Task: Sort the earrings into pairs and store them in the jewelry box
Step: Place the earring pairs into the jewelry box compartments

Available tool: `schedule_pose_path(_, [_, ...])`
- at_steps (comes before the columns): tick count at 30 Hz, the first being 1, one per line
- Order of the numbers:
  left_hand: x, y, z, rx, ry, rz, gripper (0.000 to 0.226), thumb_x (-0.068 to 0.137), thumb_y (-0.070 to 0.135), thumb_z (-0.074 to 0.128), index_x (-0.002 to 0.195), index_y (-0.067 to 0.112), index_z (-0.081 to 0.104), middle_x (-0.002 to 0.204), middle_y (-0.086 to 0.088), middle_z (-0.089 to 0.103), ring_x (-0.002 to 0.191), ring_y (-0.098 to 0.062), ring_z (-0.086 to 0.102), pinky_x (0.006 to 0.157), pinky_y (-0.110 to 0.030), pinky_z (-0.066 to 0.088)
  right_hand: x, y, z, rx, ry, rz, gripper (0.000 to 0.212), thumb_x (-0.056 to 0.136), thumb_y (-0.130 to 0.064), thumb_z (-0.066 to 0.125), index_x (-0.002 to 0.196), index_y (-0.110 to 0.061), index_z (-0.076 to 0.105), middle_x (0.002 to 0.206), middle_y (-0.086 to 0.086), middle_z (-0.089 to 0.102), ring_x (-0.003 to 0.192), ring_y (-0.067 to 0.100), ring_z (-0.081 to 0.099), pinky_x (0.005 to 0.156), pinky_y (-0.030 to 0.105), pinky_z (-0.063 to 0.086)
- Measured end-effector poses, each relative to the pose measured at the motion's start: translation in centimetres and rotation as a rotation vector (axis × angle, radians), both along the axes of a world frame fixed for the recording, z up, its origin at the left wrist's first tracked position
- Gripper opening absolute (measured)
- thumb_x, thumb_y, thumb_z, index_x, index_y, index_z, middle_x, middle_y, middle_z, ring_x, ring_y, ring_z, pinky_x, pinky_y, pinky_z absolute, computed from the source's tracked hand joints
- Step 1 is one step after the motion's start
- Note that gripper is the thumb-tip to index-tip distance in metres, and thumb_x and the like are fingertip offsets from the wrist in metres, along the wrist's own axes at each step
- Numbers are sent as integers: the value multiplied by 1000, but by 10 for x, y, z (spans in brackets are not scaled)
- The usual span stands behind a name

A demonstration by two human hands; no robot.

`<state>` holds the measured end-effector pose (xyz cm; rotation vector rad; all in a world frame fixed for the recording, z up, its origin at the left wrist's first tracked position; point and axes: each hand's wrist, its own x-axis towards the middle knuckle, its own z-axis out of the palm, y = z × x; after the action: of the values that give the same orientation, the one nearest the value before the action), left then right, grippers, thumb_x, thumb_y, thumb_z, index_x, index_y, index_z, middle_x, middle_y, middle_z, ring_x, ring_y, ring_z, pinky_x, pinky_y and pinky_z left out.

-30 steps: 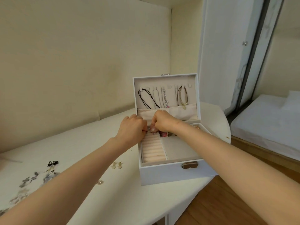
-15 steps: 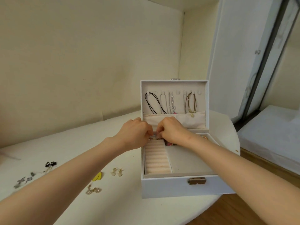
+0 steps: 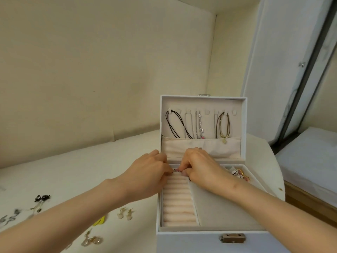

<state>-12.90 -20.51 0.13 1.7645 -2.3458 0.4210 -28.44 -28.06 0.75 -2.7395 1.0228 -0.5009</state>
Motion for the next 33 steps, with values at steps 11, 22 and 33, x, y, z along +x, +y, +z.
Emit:
schedule_pose_path(11, [1, 4, 7, -18, -71, -26, 53, 78, 32, 21, 107, 34, 65, 84, 7, 62, 80, -17, 56, 62, -25, 38, 3, -2, 8, -120, 136, 30, 37, 91, -6, 52, 112, -31, 68, 104, -4, 62, 104, 19, 49, 82, 26, 33])
schedule_pose_path(22, [-4, 8, 10, -15, -92, 2, 37, 94, 21, 37, 128, 28, 50, 118, 3, 53, 108, -20, 47, 84, -30, 38, -6, 6, 11, -70, 88, -29, 36, 90, -5, 53, 116, -25, 66, 110, -1, 62, 109, 19, 52, 92, 33, 42])
schedule_pose_path(33, [22, 66, 34, -193, 238, 89, 19, 90, 25, 52, 109, 24, 52, 106, 12, 48, 85, -12, 57, 71, -29, 45, 10, 67, 41, -145, -113, 207, 25, 89, -18, 59, 112, -24, 68, 97, -2, 62, 96, 12, 50, 89, 25, 38])
